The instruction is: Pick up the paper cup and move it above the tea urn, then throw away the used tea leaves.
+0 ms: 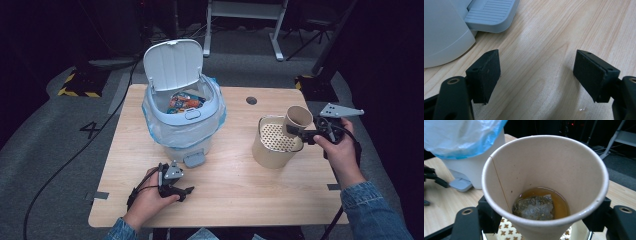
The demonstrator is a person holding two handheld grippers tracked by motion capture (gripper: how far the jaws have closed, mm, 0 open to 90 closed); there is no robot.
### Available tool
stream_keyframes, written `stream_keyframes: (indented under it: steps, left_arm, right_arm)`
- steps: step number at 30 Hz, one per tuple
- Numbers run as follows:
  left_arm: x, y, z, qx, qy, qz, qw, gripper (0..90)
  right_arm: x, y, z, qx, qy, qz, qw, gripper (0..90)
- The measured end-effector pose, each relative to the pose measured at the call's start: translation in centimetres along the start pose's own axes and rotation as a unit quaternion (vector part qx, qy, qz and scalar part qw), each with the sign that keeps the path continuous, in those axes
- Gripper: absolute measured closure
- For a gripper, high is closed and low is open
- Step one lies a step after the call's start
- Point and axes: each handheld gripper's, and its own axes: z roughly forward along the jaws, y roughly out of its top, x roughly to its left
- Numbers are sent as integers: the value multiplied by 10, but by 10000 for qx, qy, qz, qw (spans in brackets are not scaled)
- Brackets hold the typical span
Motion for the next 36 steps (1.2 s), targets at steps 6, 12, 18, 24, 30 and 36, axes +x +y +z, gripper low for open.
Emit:
stream_keyframes:
  steps: [6, 12, 18, 24, 30, 36]
  left_arm:
    - [0, 0, 0, 2, 1, -1, 10000, 225]
    - [0, 0, 0, 2, -1, -1, 10000, 225]
    - [0, 0, 0, -28, -4, 0, 10000, 225]
    - [0, 0, 0, -19, 3, 10, 10000, 224]
    - [0, 0, 0, 2, 27, -3, 10000, 224]
    - [0, 0, 0, -24, 26, -8, 10000, 224]
  right_arm:
    - [-5, -2, 7, 126, -174, -142, 9997, 304]
    - [-9, -1, 7, 204, -377, -377, 9984, 304]
    - [-14, -1, 6, 231, -491, -518, 9972, 306]
    - [-15, -1, 5, 276, -641, -714, 9950, 308]
    - [-14, -1, 7, 425, -847, -1280, 9872, 309]
    - [-12, -4, 9, 654, -1117, -1985, 9715, 312]
